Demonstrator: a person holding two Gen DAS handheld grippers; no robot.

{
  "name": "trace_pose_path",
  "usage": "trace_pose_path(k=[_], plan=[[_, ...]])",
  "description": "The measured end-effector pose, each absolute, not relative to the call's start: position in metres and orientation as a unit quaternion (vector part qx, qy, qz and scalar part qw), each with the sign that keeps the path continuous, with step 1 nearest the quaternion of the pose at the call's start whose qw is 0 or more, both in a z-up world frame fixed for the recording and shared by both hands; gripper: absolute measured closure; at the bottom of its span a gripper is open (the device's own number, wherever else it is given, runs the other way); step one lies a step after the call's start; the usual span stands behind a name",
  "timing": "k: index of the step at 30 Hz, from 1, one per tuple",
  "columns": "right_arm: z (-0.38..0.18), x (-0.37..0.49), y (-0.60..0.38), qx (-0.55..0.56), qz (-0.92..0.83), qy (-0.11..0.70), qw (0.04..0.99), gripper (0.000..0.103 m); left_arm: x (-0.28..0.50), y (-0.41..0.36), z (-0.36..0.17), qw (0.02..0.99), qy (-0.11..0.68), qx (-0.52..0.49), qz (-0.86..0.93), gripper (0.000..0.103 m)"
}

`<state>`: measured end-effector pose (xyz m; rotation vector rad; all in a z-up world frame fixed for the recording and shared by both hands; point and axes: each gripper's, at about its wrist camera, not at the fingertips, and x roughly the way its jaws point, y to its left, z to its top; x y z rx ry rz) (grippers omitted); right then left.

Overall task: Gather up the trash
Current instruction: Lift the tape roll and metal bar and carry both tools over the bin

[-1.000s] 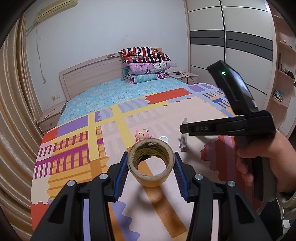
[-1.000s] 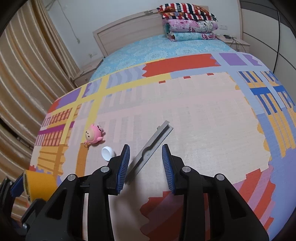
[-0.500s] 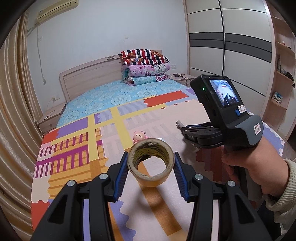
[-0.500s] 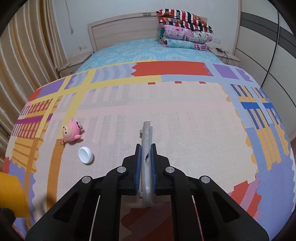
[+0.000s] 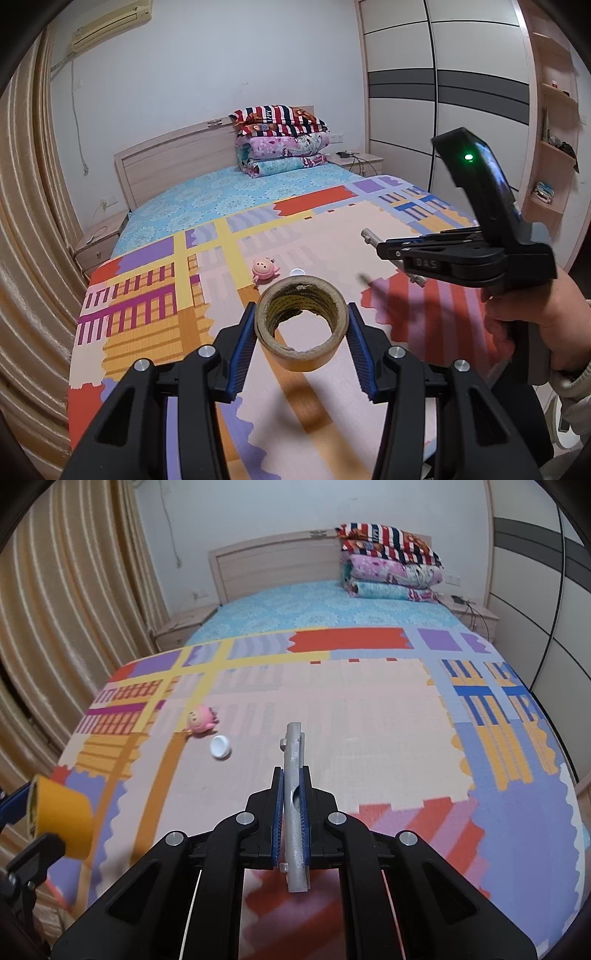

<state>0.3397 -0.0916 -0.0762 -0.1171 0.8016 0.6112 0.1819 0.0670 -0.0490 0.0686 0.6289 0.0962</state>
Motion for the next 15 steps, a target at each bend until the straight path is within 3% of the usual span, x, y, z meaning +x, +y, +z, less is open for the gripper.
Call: trace_pose_path(k=[15], plan=[[-0.063, 0.238, -0.148, -0.056, 0.377, 0.364, 0.85, 0.094, 0.116, 0.021, -0.051, 0.95, 0.309, 0.039, 0.02, 0.057]])
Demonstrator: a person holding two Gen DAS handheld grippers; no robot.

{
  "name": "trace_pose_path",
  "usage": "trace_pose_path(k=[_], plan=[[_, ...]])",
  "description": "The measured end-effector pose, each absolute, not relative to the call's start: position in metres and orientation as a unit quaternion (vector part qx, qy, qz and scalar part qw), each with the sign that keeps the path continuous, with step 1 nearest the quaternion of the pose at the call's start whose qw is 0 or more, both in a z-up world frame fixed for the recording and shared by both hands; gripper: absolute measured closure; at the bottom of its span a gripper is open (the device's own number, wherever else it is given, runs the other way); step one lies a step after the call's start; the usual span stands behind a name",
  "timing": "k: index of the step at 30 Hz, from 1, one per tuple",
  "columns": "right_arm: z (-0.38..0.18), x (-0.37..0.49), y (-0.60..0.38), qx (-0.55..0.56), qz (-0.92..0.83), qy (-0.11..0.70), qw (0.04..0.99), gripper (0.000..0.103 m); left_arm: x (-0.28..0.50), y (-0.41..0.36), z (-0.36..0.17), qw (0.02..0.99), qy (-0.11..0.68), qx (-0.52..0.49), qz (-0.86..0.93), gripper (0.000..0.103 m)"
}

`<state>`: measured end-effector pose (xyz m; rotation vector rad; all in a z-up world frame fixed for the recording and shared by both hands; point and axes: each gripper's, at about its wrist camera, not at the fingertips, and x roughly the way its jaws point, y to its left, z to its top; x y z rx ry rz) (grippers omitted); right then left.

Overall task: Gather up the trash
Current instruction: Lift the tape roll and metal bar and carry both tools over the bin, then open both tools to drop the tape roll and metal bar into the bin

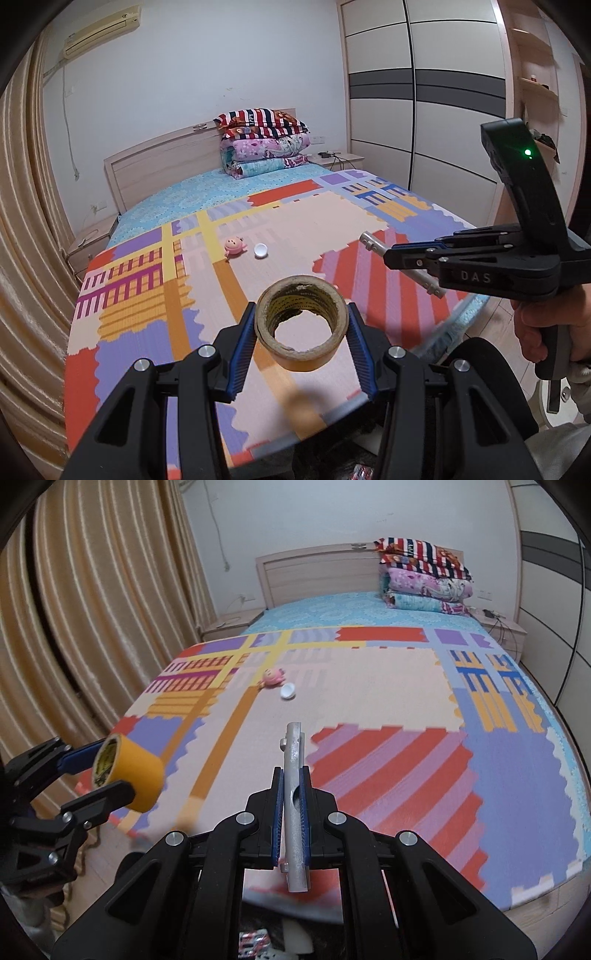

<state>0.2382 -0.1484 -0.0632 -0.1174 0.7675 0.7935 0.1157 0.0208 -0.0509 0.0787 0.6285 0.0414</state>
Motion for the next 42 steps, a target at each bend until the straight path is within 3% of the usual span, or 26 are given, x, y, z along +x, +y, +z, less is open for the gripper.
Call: trace_pose_path(k=[17, 32, 42], plan=[[-0.123, 0.155, -0.169, -0.103, 0.437, 0.407, 0.795, 0.094, 0.062, -0.01, -0.132, 0.918, 0.397, 0.013, -0.018, 0.057], [-0.237, 0.144, -0.158, -0.152, 0.418, 0.541, 0.714, 0.094, 0.054, -0.022, -0.249, 0.849, 0.526, -0.003, -0.046, 0.057], [-0.259, 0.151, -0.153, -0.153, 0.401, 0.567, 0.703, 0.094, 0.06, -0.031, -0.266, 0.83, 0.553, -0.012, -0.064, 0.057]])
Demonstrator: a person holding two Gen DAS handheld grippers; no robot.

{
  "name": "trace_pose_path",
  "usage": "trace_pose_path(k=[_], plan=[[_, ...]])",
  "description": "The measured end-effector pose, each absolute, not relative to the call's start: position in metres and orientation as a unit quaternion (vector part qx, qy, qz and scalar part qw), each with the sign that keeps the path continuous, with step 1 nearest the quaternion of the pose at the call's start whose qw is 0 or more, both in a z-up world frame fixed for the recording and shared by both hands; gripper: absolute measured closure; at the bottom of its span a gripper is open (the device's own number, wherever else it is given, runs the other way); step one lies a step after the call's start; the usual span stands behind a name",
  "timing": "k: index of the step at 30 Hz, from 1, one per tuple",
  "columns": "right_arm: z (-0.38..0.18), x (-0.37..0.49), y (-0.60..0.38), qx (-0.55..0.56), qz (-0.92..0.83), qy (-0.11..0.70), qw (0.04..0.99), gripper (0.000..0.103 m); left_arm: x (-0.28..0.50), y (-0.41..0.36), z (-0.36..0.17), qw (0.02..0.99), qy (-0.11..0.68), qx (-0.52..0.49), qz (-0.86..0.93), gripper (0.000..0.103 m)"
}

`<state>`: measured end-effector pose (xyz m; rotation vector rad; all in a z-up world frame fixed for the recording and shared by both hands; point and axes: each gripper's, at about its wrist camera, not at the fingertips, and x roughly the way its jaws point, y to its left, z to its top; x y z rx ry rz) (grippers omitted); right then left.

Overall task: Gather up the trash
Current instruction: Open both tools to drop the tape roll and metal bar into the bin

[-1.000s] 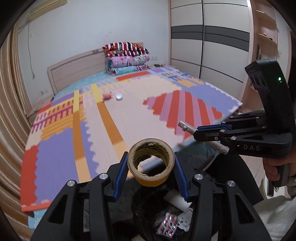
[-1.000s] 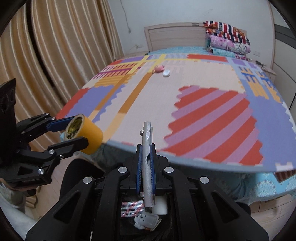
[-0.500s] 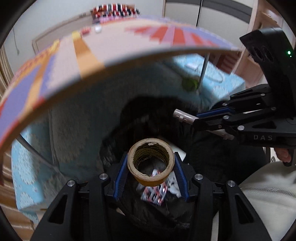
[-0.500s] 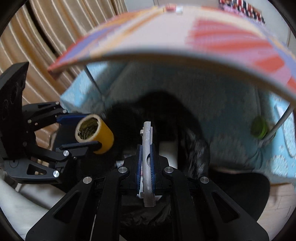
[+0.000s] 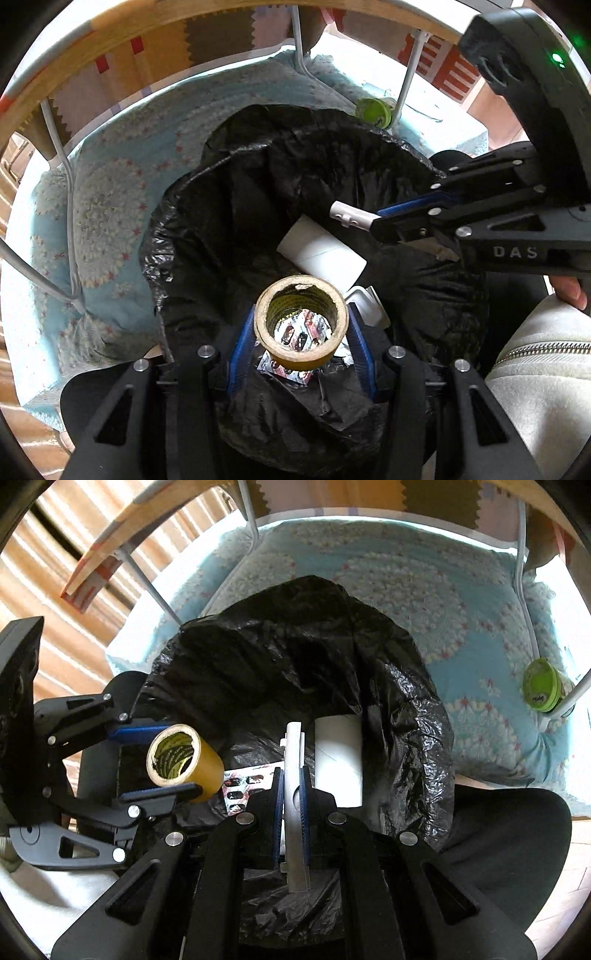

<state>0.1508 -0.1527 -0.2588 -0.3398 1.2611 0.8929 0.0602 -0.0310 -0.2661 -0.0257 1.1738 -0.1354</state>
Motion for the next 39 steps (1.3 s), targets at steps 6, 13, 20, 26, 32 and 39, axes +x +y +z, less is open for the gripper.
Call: trace_pose_path(k=[6, 13, 20, 26, 32, 39], plan=[[-0.263, 0.154, -0.152, -0.147, 0.4, 0.568, 0.704, 0.094, 0.06, -0.029, -0.261, 0.835, 0.543, -0.024, -0.081, 0.054], [-0.26, 0.156, -0.156, -0.14, 0.399, 0.565, 0.708, 0.082, 0.06, -0.032, -0.252, 0.839, 0.538, -0.023, -0.081, 0.046], [-0.241, 0.155, -0.16, -0.133, 0.407, 0.549, 0.717, 0.081, 0.059, -0.021, -0.219, 0.858, 0.506, -0.038, -0.076, 0.042], [-0.196, 0.154, -0.157, -0.137, 0.433, 0.499, 0.738, 0.081, 0.06, -0.008, -0.17, 0.886, 0.457, -0.026, -0.073, 0.042], [-0.147, 0.162, -0.153, -0.126, 0.453, 0.445, 0.762, 0.077, 0.069, 0.007, -0.125, 0.91, 0.408, -0.007, -0.068, 0.042], [-0.112, 0.18, -0.144, -0.127, 0.462, 0.4, 0.781, 0.077, 0.084, 0.024, -0.092, 0.925, 0.376, -0.003, -0.06, 0.042]])
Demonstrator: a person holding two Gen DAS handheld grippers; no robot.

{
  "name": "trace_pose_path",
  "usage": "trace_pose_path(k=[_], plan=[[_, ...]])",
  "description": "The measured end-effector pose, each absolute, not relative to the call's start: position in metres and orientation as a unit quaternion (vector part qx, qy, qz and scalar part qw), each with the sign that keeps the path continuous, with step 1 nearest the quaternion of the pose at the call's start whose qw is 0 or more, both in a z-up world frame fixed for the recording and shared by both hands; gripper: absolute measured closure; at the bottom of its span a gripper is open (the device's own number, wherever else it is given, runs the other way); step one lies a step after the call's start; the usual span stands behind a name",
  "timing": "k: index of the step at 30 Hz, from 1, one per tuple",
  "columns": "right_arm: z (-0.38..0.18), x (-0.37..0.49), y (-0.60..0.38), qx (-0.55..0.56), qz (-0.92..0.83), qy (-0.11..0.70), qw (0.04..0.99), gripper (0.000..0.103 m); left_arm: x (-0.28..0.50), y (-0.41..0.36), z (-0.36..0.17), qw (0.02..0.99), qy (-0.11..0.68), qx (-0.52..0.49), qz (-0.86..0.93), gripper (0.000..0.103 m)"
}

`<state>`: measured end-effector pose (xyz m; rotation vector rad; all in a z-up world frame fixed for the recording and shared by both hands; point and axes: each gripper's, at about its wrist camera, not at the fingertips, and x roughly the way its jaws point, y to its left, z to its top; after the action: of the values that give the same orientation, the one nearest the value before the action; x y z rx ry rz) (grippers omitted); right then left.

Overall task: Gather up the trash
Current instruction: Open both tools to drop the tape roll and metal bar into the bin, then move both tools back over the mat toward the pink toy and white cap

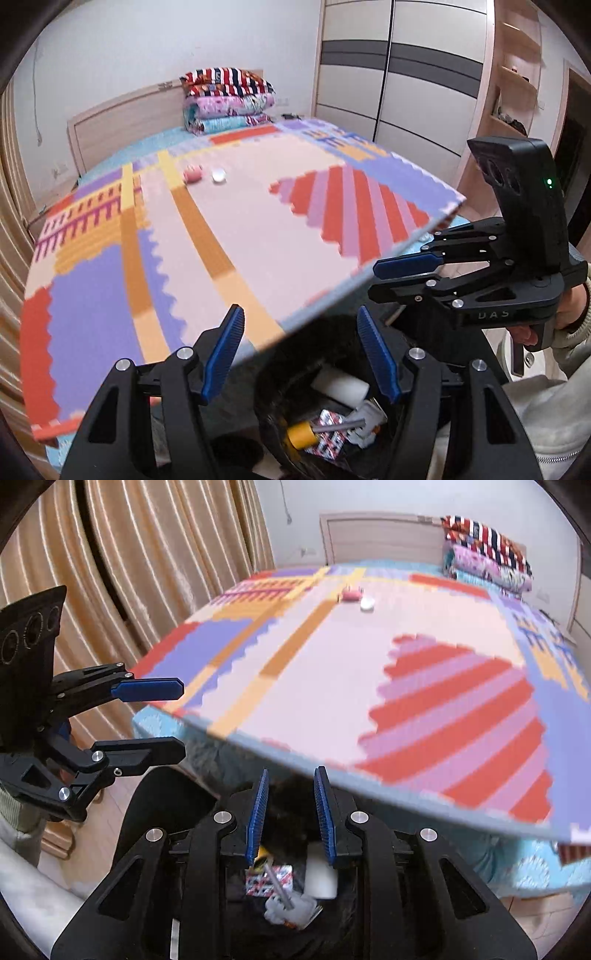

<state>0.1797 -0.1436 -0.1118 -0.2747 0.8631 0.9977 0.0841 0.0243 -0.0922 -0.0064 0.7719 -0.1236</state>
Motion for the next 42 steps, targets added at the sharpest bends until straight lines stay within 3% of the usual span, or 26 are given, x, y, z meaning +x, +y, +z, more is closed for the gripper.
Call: trace_pose_path(k=[20, 37, 42], plan=[[-0.097, 0.265, -0.095, -0.113, 0.453, 0.374, 0.801, 0.075, 0.17, 0.099, -0.062, 0.937, 0.348, -0.014, -0.022, 0.042], [-0.102, 0.335, -0.034, -0.133, 0.423, 0.385, 0.81, 0.075, 0.275, 0.15, -0.084, 0.926, 0.377, -0.04, 0.005, 0.042], [-0.105, 0.349, -0.025, -0.146, 0.406, 0.383, 0.817, 0.07, 0.297, 0.163, -0.095, 0.918, 0.393, -0.058, 0.008, 0.042]])
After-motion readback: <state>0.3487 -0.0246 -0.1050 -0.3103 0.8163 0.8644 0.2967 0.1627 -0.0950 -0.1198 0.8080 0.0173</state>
